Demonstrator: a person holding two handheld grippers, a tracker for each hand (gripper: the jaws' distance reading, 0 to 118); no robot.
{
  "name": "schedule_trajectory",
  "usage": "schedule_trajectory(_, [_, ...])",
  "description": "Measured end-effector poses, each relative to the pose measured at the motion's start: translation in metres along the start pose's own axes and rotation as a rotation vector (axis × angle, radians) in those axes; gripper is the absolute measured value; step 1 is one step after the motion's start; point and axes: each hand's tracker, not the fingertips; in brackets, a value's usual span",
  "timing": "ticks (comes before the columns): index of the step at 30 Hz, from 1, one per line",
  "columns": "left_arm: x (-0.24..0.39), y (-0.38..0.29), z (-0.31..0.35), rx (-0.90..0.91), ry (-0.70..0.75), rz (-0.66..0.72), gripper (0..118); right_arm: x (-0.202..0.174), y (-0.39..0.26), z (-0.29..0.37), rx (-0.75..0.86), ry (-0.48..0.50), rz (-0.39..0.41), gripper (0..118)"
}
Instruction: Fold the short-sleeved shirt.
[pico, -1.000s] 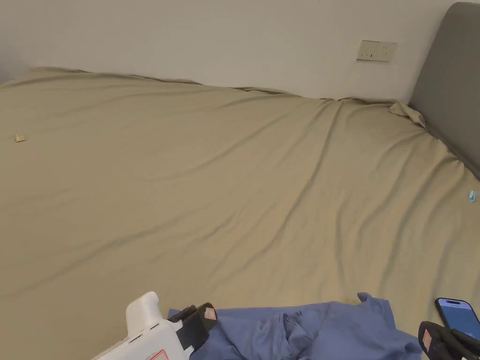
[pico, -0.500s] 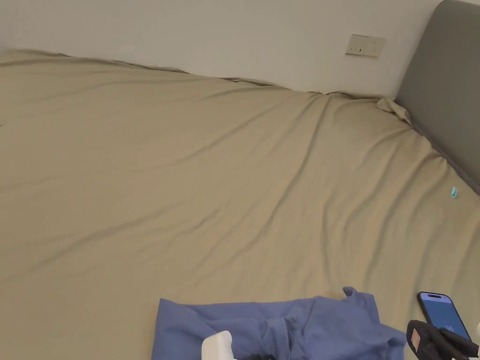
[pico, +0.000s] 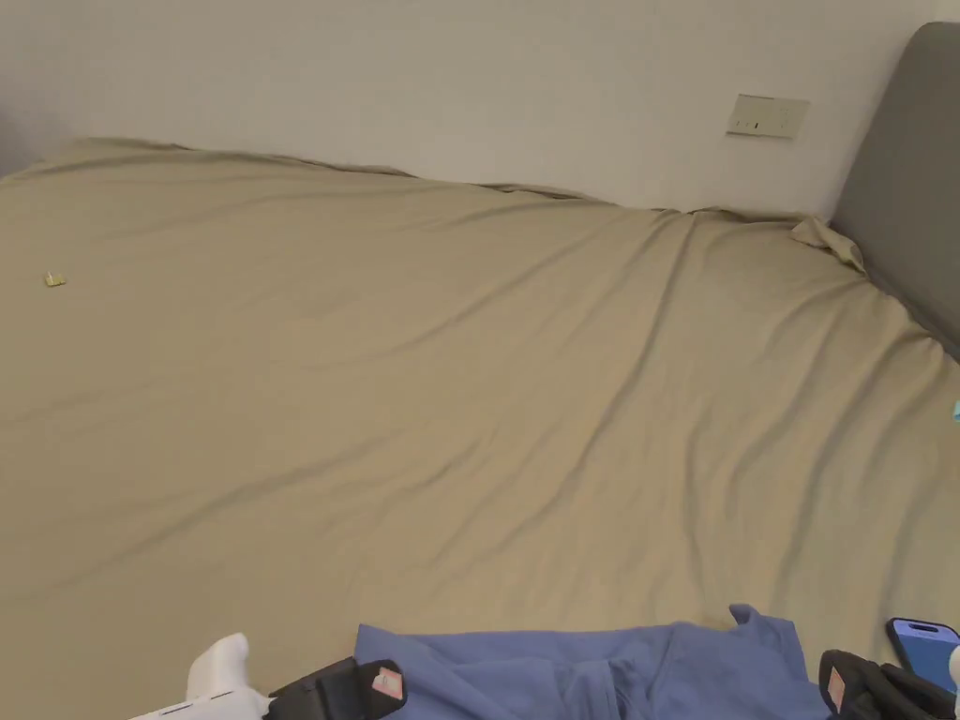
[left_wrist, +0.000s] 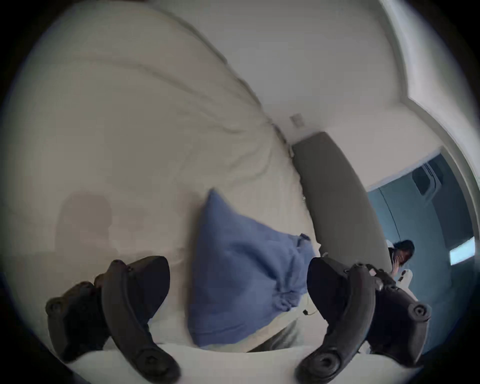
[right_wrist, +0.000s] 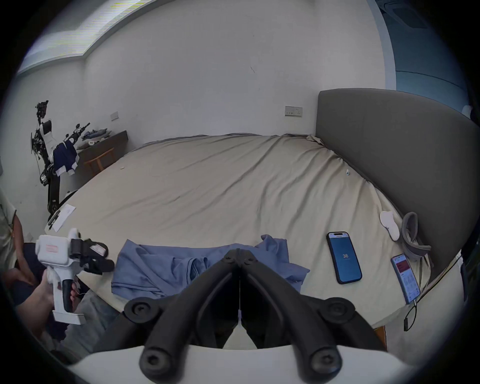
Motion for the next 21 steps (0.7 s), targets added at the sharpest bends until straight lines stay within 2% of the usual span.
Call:
schedule_trajectory(2, [-0.005,-0.006,-0.01,-0.053,0.017,0.017,114,-0.001,0.002,0.003,0.007,0.004,0.009,3])
schedule_trajectory(3, [-0.002,-0.008,-0.012,-0.036,-0.048,-0.012,114,-0.001,0.002,0.004,0.011,0.0,0.014,3])
schedule_trajectory(5, [0.008,-0.01,-0.021,-0.036,-0.064,0.0,114,0.0,0.003,0.005,0.013,-0.002,0.015,3])
schedule_trajectory(6, [0.009,-0.011,-0.029,-0.084,-0.105,0.035,108,0.001,0.003,0.005,0.009,-0.006,0.013,3])
schedule_trajectory(7, [0.01,-0.012,-0.036,-0.086,-0.085,0.064,89,0.001,0.003,0.004,0.007,-0.008,0.011,3])
schedule_trajectory(9, [0.006,-0.014,-0.046,-0.078,0.003,0.069,22,0.002,0.002,0.004,0.002,-0.014,0.003,3])
schedule_trajectory(10, [0.002,-0.015,-0.046,-0.078,0.01,0.086,22,0.003,0.001,0.005,0.0,-0.016,0.0,3])
schedule_trajectory(12, [-0.004,-0.015,-0.034,-0.044,-0.076,0.142,22,0.003,0.0,0.006,-0.004,-0.014,0.0,3])
schedule_trajectory(15, [0.001,-0.009,-0.008,0.039,-0.055,0.07,16,0.003,0.001,0.007,-0.003,-0.023,0.01,3])
schedule_trajectory(18, [-0.002,0.008,0.021,0.107,-0.08,0.115,16,0.002,0.005,0.005,0.001,-0.02,0.003,3])
schedule_trajectory(21, [0.003,0.028,0.057,0.21,-0.031,0.063,16,-0.002,0.009,0.002,0.012,-0.006,-0.001,3])
